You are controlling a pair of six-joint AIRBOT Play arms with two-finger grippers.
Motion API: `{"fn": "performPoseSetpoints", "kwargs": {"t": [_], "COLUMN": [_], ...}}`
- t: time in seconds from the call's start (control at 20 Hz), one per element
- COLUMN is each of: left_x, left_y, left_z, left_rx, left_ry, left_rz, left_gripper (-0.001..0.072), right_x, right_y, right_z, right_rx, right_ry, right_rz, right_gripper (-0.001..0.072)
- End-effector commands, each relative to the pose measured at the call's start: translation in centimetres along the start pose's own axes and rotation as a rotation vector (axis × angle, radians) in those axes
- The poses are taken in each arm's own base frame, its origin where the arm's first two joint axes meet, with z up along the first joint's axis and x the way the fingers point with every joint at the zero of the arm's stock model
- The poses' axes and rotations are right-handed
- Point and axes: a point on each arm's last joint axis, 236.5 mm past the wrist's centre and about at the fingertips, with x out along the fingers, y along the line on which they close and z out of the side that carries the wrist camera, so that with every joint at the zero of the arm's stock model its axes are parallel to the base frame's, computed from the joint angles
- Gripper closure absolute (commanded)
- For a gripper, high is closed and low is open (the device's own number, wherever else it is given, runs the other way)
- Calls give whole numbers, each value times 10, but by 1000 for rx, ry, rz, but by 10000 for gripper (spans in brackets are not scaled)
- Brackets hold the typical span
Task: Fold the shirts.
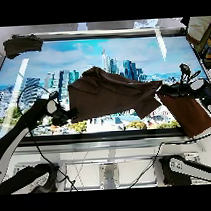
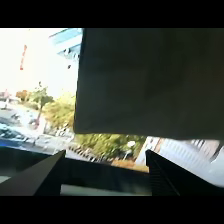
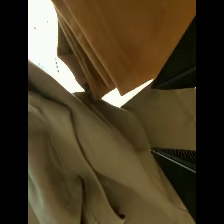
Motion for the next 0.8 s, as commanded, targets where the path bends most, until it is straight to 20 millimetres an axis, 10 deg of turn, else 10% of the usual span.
{"fn": "performPoseSetpoints", "kwargs": {"t": [0.0, 0.2, 0.45, 0.65, 0.75], "left_x": [17, 29, 26, 31, 32], "left_y": [6, 19, -11, -13, -12], "left_z": [-3, -14, 24, 23, 21], "left_rx": [-175, -278, -381, -399, -394], "left_ry": [-28, -12, -154, -142, -134], "left_rz": [-25, -2, -176, -180, -172], "left_gripper": [157, 157, 161, 375, 693], "right_x": [0, 0, -1, -1, -1], "right_y": [5, 9, 11, 12, 13], "right_z": [-3, -1, -1, -3, -7], "right_rx": [0, 7, 12, 13, 15], "right_ry": [12, 6, 6, 14, 29], "right_rz": [22, 41, 47, 50, 54], "right_gripper": [284, 284, 284, 284, 286]}}
